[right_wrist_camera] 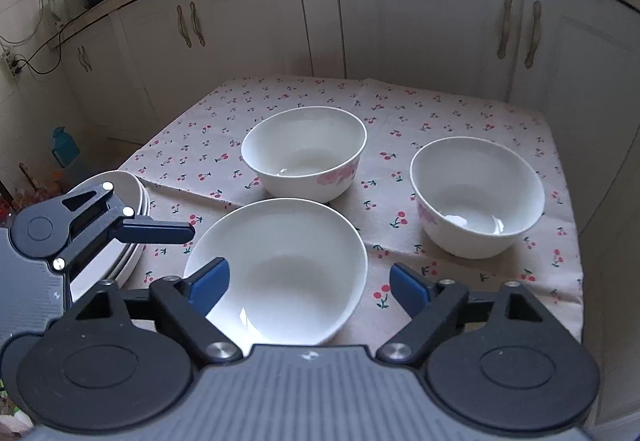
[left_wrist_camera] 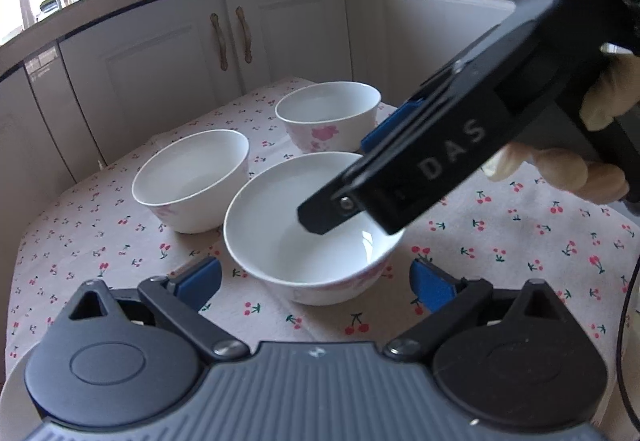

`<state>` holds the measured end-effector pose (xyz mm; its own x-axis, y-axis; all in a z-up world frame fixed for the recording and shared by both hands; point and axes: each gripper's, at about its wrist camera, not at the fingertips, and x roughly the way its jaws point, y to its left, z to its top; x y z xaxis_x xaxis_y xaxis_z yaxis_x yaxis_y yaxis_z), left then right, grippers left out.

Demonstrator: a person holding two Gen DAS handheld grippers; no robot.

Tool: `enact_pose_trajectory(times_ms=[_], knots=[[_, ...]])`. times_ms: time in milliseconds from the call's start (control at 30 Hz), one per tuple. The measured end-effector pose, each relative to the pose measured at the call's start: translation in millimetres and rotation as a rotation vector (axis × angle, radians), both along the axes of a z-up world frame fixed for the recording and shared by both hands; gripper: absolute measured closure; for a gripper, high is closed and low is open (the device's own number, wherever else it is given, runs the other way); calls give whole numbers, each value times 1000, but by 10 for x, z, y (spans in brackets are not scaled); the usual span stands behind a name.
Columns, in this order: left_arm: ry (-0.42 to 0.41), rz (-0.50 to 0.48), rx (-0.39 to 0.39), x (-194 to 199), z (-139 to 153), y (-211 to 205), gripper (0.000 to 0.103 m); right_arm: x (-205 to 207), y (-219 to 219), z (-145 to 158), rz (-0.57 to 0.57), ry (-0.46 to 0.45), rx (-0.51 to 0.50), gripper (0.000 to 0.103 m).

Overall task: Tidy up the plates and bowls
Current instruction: 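Grip a plain white bowl rim with the left gripper while the right gripper grips it too, then lift and carry the white bowl across the cloth with both grippers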

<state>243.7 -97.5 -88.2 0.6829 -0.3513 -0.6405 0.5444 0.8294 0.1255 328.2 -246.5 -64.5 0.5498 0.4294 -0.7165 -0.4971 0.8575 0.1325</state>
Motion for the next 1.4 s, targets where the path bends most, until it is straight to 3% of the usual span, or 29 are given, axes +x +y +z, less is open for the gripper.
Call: enact_pose_trajectory(times_ms=[300,1000,1400], knots=[[7,-9,-26,68,-10,14,10,112,49,-56,18,23,8,27],[76,-6,-76,161,-13,44,15,102,46,-19,0,42,39,30],[71,-31,-59,-206,222,86,15,-257,88,187,-1,50,47,29]])
